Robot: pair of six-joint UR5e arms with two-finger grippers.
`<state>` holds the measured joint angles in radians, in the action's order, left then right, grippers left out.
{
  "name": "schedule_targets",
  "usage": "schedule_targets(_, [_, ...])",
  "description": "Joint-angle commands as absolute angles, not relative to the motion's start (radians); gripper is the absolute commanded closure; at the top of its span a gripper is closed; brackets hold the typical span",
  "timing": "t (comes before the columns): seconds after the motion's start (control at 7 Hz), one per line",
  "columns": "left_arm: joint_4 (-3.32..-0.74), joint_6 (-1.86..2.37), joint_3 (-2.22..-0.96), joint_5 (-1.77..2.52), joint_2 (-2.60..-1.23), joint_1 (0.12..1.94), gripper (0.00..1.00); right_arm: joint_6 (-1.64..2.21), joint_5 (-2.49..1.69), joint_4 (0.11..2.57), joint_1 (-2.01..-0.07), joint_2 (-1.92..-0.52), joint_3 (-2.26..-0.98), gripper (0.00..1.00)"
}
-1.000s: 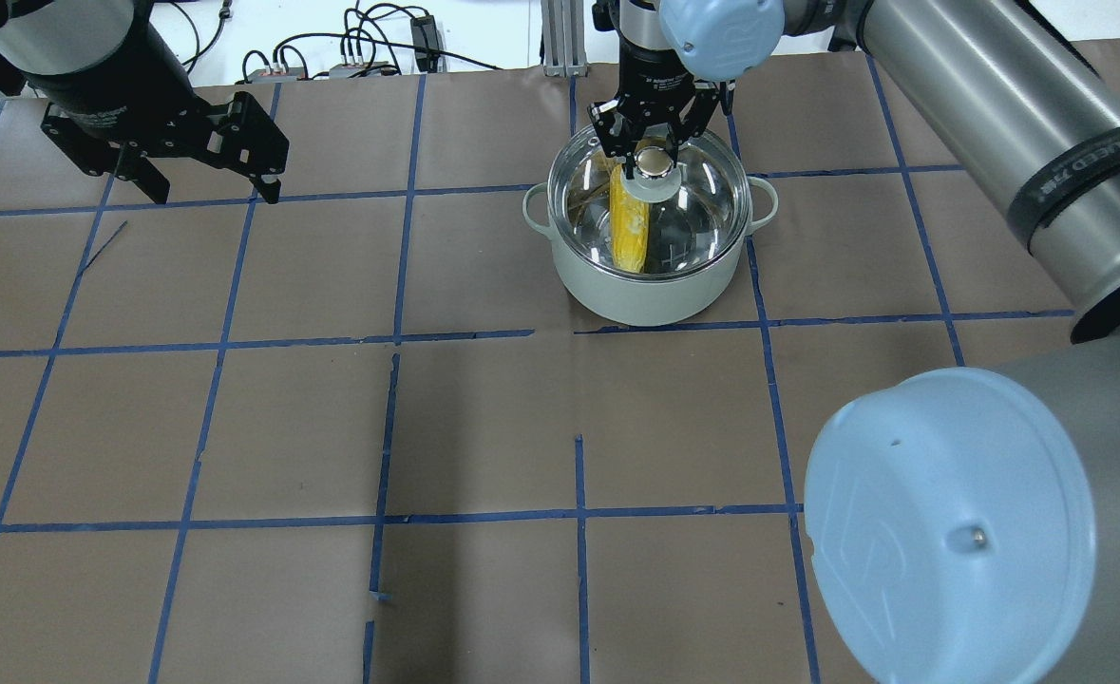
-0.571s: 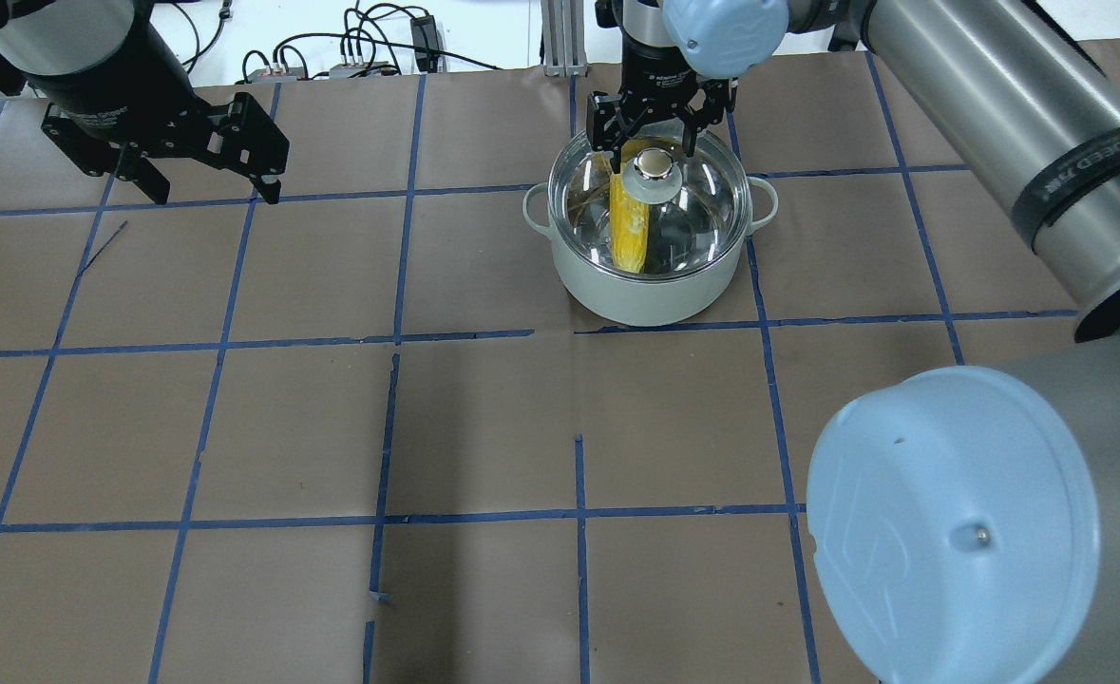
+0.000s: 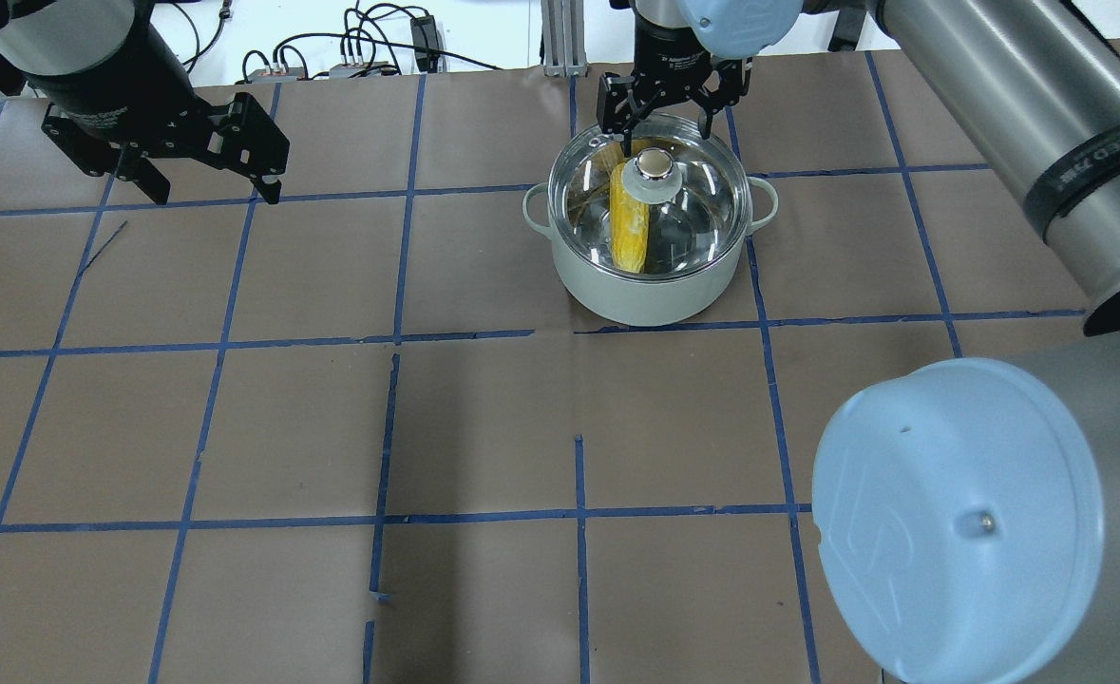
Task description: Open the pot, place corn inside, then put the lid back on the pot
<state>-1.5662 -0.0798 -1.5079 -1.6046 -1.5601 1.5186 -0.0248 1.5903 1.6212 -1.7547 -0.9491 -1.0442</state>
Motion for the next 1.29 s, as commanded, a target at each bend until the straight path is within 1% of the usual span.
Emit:
schedule_targets(0.0, [-1.566, -0.08, -1.508, -1.605, -1.56, 1.519, 0.0, -0.028, 1.606, 1.611, -1.746, -0.963, -1.039, 0.0])
schedule_targets(0.14, [-1.566, -0.08, -1.508, -1.605, -1.56, 1.519, 0.0, -0.029, 1.608, 1.571, -1.74, -1.0, -1.014, 0.0])
schedule_targets(0.43, [-1.566, -0.08, -1.508, -1.605, -1.56, 1.519, 0.0, -0.041, 1.606, 1.462, -1.715, -1.116, -0.967, 0.0])
schedule_targets(0.86, [-1.566, -0.08, -1.508, -1.605, -1.56, 1.519, 0.0, -0.058, 1.643, 1.35, -1.704, -1.25, -0.974, 0.01])
schedule_targets(1.0, [-1.566, -0.08, -1.508, -1.605, -1.56, 1.519, 0.0, -0.096, 1.632, 1.313, -1.666, -1.308, -1.018, 0.02])
schedule_targets(1.14, [-1.566, -0.08, -1.508, -1.605, -1.56, 1.519, 0.0, -0.112, 1.615, 1.33, -1.604, -1.404, -1.146, 0.02])
